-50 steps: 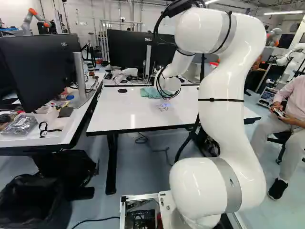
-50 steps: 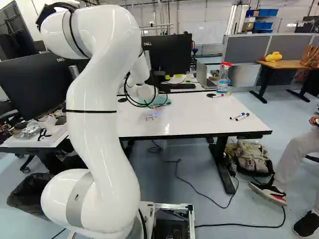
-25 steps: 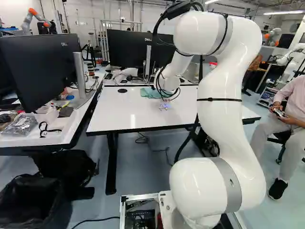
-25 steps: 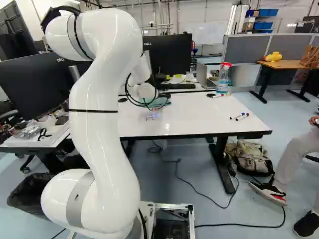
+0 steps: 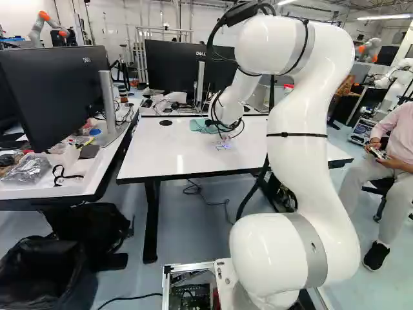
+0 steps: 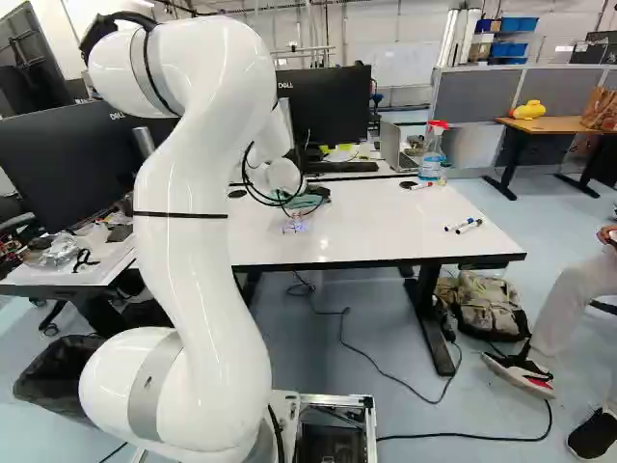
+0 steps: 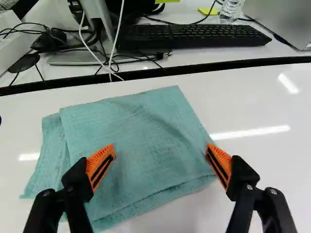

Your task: Clean the table with the green towel

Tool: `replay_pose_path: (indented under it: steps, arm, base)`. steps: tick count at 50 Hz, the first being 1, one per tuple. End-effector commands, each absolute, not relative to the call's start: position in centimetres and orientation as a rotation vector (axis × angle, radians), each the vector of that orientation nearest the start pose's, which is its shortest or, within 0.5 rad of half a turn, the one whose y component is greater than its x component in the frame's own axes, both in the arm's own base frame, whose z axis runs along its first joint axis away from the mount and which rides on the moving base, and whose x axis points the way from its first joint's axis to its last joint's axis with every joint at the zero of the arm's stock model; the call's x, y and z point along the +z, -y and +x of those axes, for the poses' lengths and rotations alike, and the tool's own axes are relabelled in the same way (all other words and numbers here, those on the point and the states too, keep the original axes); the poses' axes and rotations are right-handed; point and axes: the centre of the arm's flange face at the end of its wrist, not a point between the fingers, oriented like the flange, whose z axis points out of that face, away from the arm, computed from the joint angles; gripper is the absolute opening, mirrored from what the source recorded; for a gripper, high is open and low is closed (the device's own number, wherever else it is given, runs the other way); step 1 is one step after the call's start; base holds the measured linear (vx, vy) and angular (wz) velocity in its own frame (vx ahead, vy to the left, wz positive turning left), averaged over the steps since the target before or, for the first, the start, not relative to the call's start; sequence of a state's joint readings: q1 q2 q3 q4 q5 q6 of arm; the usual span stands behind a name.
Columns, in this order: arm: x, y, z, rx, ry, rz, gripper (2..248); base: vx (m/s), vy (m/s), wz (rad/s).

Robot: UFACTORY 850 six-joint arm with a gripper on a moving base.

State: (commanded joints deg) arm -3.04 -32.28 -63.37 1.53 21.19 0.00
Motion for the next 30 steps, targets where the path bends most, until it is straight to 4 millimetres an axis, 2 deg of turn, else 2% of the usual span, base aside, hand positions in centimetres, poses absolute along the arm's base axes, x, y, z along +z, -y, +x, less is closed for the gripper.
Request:
replay_pose_path:
  steps: [3,4,8,9,13,14,18,19,24,25,29,30]
  arm:
    - [35.13,3.42,62.7,-1.393,-0.117,-2.837,247]
    - [35.13,3.42,62.7,-1.393,-0.117,-2.837,228]
    - [35.13,3.42,62.7,-1.393,-0.117,-2.837,228]
    - [35.13,3.42,62.7,-1.393,-0.117,-2.837,191]
    - [35.13,3.42,62.7,-1.393,-0.117,-2.837,191]
    - [35.13,3.42,62.7,-1.393,-0.117,-2.837,157]
    - [35.13,3.42,62.7,-1.393,-0.117,-2.837,157]
    - [35.13,3.42,62.7,-1.393,-0.117,-2.837,124]
    - [35.13,3.42,62.7,-1.393,-0.117,-2.837,124]
    - [35.13,3.42,62.7,-1.393,-0.117,-2.837,91]
    - [35.13,3.42,62.7,-1.393,-0.117,-2.837,91]
    - [35.13,3.42,62.7,-1.393,-0.117,-2.837,54]
  base:
    - [0.0,0.0,0.0]
    - [0.0,0.0,0.0]
    - [0.0,0.0,0.0]
    - [0.0,0.0,0.0]
    - [0.0,0.0,0.0]
    - [0.0,0.0,0.0]
    - [0.0,0.0,0.0]
    - [0.0,0.0,0.0]
    - [0.0,0.0,0.0]
    - [0.0,0.0,0.0]
    - [0.0,0.0,0.0]
    - [0.0,0.0,0.0]
